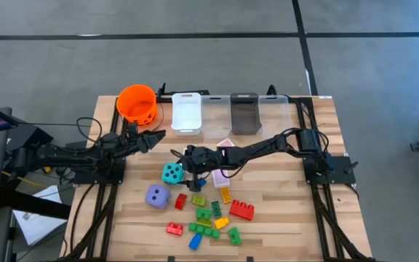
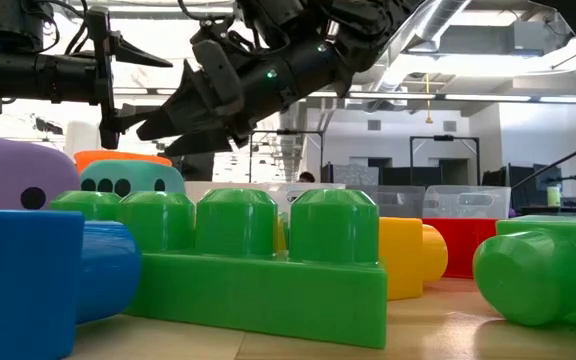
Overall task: Pick & Place Toys
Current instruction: Put the blue dice into the left transparent bin
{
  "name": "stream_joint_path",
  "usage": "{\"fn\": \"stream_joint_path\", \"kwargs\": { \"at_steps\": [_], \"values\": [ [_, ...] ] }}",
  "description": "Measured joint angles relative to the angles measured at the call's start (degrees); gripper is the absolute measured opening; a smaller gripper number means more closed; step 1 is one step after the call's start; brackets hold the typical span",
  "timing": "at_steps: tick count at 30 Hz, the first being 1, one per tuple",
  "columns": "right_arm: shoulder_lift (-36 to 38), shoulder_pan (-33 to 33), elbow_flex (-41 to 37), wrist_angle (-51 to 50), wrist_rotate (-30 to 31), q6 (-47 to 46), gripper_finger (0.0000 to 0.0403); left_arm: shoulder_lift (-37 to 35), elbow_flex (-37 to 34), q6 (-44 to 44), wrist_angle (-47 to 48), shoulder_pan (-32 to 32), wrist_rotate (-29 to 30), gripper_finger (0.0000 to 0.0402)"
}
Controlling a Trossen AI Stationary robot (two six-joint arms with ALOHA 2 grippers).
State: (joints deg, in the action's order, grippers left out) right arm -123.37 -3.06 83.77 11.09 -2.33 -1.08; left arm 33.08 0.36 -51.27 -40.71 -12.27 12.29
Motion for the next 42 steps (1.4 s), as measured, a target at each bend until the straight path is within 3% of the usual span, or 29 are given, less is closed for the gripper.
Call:
{"fn": "stream_joint_path", "kwargs": {
  "at_steps": [11,29,42],
  "values": [
    [0.0,-0.3,0.0,-0.6,5.6,-7.6,0.0400,0.0,0.0,0.0,5.8,0.0,0.2,0.0298],
    [-0.5,-2.3,0.1,-2.3,10.0,-8.4,0.0400,0.0,0.0,2.0,6.7,0.0,0.1,0.0298],
    [-0.5,-2.5,0.1,-2.1,9.4,-7.6,0.0400,0.0,0.0,2.0,6.7,0.0,0.0,0.0298]
  ]
}}
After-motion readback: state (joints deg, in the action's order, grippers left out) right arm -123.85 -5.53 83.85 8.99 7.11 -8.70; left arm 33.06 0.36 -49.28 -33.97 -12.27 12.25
